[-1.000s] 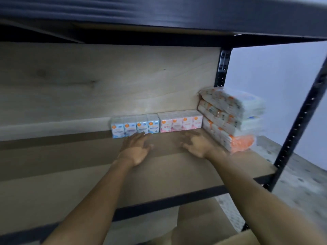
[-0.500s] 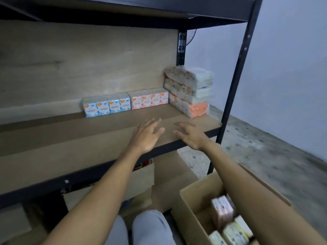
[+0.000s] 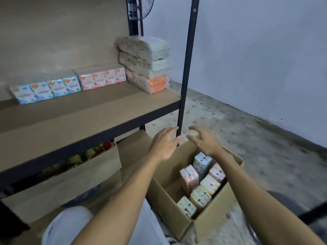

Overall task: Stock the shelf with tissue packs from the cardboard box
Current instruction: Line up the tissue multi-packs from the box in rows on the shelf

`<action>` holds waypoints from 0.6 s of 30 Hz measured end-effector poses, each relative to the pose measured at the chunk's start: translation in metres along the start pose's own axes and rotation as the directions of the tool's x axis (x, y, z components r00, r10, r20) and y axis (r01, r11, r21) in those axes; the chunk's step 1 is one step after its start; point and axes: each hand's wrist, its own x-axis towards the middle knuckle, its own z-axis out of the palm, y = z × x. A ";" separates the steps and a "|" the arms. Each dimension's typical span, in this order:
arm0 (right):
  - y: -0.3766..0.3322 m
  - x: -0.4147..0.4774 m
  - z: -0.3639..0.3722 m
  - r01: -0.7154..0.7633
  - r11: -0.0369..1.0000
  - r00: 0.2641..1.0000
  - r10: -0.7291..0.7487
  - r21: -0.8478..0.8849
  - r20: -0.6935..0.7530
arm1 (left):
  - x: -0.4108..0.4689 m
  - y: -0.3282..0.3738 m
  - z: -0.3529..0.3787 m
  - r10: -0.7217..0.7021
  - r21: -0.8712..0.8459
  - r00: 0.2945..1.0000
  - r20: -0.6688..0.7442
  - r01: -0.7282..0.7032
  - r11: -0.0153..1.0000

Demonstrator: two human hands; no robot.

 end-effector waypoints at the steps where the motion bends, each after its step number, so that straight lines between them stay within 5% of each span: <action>1: 0.011 -0.003 0.005 -0.026 1.000 1.000 0.026 0.005 0.016 | 0.002 -0.003 0.012 -0.028 -0.018 0.999 0.029 0.028 0.999; 7: 0.073 -0.008 0.038 -0.176 0.984 0.980 0.174 0.021 0.095 | 0.023 -0.029 0.082 -0.184 -0.038 0.968 0.170 0.193 0.981; 18: 0.176 0.021 0.105 -0.310 0.949 0.916 0.315 -0.061 0.248 | 0.068 -0.091 0.191 -0.471 -0.126 0.804 0.362 0.543 0.830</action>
